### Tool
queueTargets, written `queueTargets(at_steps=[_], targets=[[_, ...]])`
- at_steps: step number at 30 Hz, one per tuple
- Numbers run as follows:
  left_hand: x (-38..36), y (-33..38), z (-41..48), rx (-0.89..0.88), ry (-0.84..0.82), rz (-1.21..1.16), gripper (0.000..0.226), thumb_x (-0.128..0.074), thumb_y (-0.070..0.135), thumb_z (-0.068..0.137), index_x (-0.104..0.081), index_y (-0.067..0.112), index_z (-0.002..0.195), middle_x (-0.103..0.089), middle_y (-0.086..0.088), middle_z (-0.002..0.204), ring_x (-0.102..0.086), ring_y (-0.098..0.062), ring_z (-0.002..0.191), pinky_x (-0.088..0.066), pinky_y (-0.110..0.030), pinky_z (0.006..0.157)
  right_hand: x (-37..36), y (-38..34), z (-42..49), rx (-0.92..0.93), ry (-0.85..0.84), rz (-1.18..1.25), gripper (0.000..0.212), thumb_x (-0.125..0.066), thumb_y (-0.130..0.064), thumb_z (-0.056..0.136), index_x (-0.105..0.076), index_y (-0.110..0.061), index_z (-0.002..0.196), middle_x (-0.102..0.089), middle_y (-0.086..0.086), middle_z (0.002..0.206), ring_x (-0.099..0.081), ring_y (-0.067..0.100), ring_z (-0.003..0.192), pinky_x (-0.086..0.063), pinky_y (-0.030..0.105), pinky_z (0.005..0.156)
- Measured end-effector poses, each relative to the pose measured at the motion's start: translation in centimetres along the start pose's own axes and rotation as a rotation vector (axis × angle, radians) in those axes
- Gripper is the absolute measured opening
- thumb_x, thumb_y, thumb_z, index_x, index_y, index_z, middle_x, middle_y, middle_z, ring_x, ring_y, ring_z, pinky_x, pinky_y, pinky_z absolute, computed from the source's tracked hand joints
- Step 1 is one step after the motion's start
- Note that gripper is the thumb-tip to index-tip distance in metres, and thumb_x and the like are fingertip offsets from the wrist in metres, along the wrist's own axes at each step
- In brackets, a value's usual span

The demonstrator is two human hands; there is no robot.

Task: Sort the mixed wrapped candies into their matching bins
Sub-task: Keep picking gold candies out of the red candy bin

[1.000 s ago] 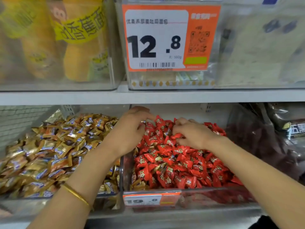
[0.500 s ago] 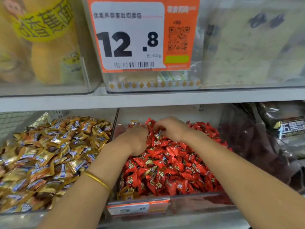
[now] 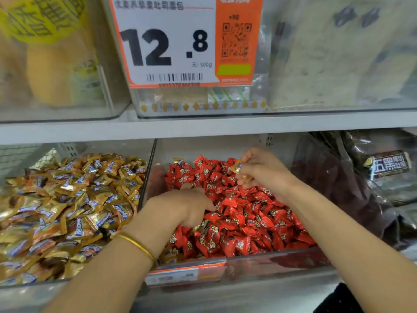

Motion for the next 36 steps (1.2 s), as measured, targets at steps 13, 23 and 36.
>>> queueTargets(at_steps=[13,23,36], targets=[[0.9,2.1,-0.3,-0.077,0.141,0.092,0.05,-0.037,0.031,0.099,-0.023,0.032,0.147,0.003,0.006,0.159,0.007,-0.02,0.145,-0.003,-0.049,0.116,-3.8,1.0,-2.4,0.239,-0.428,-0.622,0.039,-0.048,-0.003,0.091,-0.064,-0.029,0.114,-0.063,-0.009,0.109,-0.062,0.013,0.094,-0.054,0.028,0.08],[1.0,0.5,-0.5,0.071,0.137,0.133,0.043,-0.033,0.037,0.1,-0.038,0.028,0.141,-0.012,-0.002,0.157,0.001,-0.026,0.145,0.0,-0.053,0.115,2.2,2.8,-1.6,0.015,-0.352,-0.865,0.028,-0.054,-0.003,0.088,-0.076,-0.02,0.093,-0.067,-0.005,0.117,-0.056,0.008,0.114,-0.038,0.022,0.103],[3.8,7.1,4.2,-0.276,0.267,0.19,0.058,-0.035,0.021,0.1,-0.007,0.038,0.148,0.009,0.006,0.158,0.011,-0.016,0.145,0.0,-0.047,0.118,5.9,1.5,-0.2,0.17,0.09,-0.595,0.04,-0.043,0.009,0.088,-0.063,-0.01,0.117,-0.065,0.005,0.113,-0.059,0.01,0.1,-0.038,0.009,0.085]])
Point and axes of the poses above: each hand's wrist, its own z-axis towards the middle knuckle, its own x-axis out of the back of the hand, y = z × x, the point moved 8 cm from there along z, towards the middle knuckle
